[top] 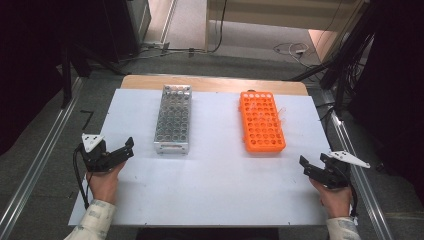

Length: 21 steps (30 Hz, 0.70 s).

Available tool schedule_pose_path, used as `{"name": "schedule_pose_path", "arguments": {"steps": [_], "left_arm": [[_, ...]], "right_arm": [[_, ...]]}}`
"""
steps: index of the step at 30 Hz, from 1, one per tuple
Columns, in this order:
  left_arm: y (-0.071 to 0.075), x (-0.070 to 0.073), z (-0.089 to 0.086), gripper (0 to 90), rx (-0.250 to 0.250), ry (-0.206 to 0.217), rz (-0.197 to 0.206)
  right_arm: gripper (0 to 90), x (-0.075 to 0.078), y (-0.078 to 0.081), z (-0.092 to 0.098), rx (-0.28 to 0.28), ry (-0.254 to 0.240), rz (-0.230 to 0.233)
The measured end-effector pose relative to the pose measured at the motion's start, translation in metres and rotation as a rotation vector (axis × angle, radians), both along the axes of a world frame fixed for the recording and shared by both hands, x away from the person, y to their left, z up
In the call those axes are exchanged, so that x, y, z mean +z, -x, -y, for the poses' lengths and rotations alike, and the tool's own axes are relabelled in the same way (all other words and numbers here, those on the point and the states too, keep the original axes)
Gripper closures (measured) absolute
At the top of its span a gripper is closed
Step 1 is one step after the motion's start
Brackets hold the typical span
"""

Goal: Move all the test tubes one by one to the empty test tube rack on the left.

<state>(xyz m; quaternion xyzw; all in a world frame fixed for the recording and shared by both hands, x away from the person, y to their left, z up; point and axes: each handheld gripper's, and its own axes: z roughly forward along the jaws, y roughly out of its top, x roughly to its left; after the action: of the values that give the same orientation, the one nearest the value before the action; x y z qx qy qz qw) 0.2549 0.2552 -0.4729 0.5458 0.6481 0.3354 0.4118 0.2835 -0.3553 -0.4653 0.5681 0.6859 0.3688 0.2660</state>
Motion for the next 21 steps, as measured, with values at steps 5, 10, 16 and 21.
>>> {"name": "schedule_pose_path", "arguments": {"steps": [5,10,16,21], "left_arm": [[-0.001,0.0,0.0,4.4,0.004,0.008,0.0],[-0.001,0.0,0.0,4.4,0.002,0.005,-0.003],[-0.001,0.0,0.001,4.5,-0.001,0.0,-0.004],[-0.002,-0.001,0.001,4.5,0.001,-0.001,-0.006]], "right_arm": [[20.2,-0.001,-0.001,-0.002,0.008,0.003,-0.003],[20.3,-0.001,-0.003,-0.003,0.014,-0.002,-0.006],[20.6,0.001,-0.005,-0.008,0.026,0.0,-0.003],[21.2,0.001,-0.008,-0.012,0.037,0.005,0.001]]}}
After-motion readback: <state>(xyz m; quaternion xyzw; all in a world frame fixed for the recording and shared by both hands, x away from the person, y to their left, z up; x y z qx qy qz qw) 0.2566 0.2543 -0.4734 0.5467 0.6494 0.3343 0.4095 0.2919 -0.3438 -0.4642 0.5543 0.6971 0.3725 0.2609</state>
